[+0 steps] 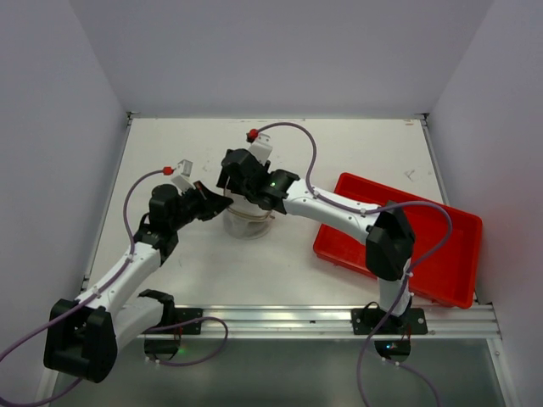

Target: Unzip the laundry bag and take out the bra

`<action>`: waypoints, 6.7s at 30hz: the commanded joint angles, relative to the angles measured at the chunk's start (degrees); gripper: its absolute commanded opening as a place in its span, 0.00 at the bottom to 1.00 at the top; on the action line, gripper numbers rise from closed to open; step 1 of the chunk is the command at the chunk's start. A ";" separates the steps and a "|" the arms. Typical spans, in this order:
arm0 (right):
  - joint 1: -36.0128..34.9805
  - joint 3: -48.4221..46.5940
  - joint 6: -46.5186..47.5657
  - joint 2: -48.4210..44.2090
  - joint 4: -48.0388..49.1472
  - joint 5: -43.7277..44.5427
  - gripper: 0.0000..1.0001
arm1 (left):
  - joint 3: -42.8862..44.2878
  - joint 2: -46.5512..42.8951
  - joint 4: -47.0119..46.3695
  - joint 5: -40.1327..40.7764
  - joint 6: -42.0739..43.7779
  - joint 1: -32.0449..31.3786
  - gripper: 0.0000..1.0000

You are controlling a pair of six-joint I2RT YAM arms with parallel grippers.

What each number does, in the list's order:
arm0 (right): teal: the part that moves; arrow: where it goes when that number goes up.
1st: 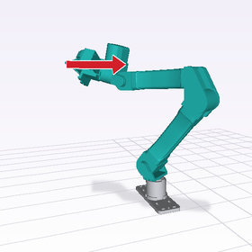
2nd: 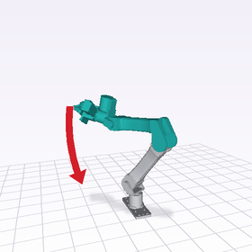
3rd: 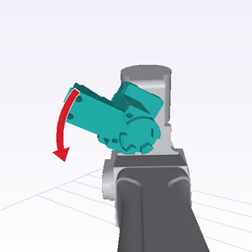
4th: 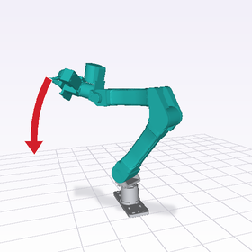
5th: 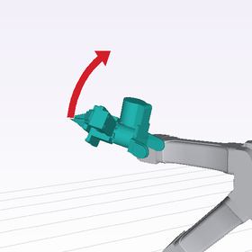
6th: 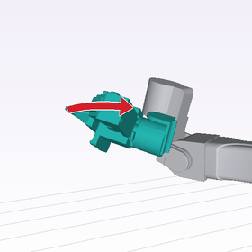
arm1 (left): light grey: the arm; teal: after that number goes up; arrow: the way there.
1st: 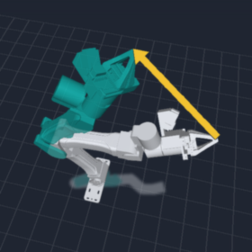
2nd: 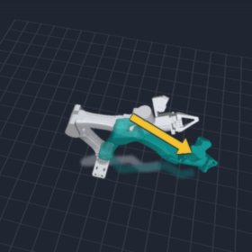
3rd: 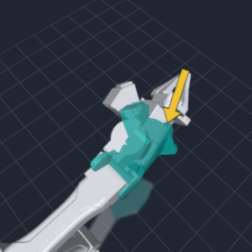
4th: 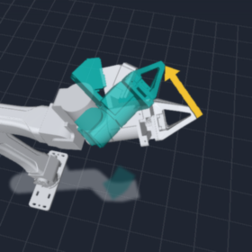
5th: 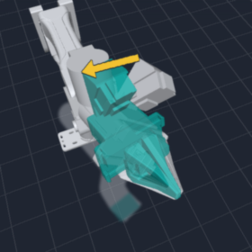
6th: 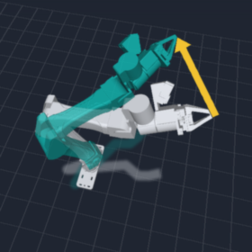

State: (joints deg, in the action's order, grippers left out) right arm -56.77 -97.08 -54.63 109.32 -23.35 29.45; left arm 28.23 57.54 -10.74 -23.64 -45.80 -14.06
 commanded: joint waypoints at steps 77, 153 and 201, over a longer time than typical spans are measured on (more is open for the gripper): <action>8.95 41.42 31.35 -32.75 32.22 -1.51 0.00 | 14.33 12.53 9.54 5.01 6.60 2.90 0.00; 1.75 14.37 34.07 7.93 12.97 -21.11 0.77 | 2.53 11.63 5.12 14.32 8.63 1.94 0.00; 2.10 36.80 32.49 -21.17 23.53 -17.32 0.53 | -1.25 13.22 -8.16 -3.17 10.64 -0.25 0.00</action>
State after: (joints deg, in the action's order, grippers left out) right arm -55.05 -54.89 -21.91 88.14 1.89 12.51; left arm 26.76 71.24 -14.79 -22.96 -37.15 -12.62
